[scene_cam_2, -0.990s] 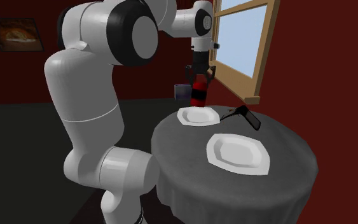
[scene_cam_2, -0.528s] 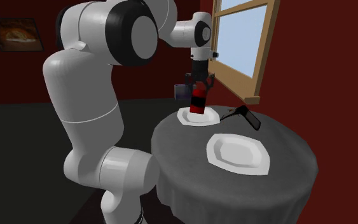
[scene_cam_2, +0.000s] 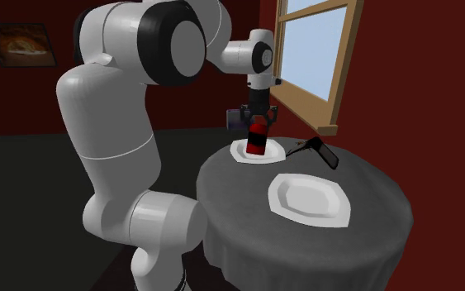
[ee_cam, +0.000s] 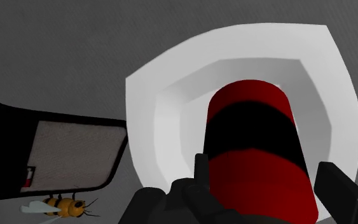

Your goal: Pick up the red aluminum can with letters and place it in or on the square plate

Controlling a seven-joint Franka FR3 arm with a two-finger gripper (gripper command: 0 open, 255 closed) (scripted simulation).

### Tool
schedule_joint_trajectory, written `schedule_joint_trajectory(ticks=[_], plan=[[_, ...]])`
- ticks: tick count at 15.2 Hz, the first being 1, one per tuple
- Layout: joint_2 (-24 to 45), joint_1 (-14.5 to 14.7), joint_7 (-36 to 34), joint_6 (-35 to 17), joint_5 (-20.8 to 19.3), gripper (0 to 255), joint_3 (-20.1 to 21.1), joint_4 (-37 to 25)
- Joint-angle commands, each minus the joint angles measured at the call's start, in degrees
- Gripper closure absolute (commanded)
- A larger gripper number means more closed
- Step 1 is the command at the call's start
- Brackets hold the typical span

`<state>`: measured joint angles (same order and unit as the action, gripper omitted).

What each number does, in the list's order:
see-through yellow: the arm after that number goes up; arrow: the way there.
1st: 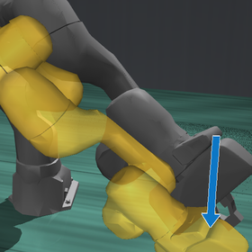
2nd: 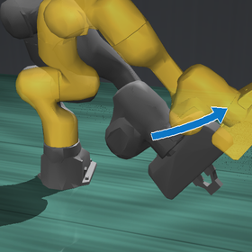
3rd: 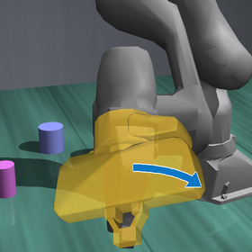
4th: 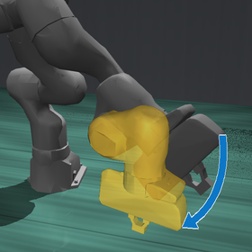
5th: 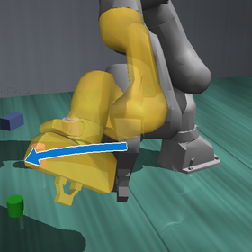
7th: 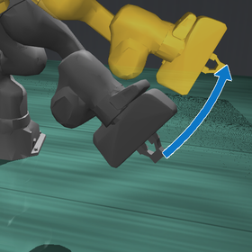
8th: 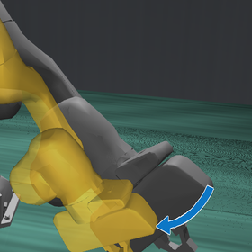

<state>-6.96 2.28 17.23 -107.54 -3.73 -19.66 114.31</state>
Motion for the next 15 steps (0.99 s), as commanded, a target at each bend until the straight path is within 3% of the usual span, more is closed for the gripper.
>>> schedule_joint_trajectory(ticks=[1,7,8,13,15], plan=[[0.4,-0.02,0.01,-0.38,0.04,255,-0.04,0.46],[0.4,-0.04,0.01,-0.37,0.04,255,-0.02,0.46],[0.49,-0.07,0.1,-0.52,0.06,0,-0.07,0.52],[0.4,-0.04,0.01,-0.38,0.04,0,-0.02,0.46],[0.06,0.06,-0.03,3.45,0.01,0,0.14,-3.04]])
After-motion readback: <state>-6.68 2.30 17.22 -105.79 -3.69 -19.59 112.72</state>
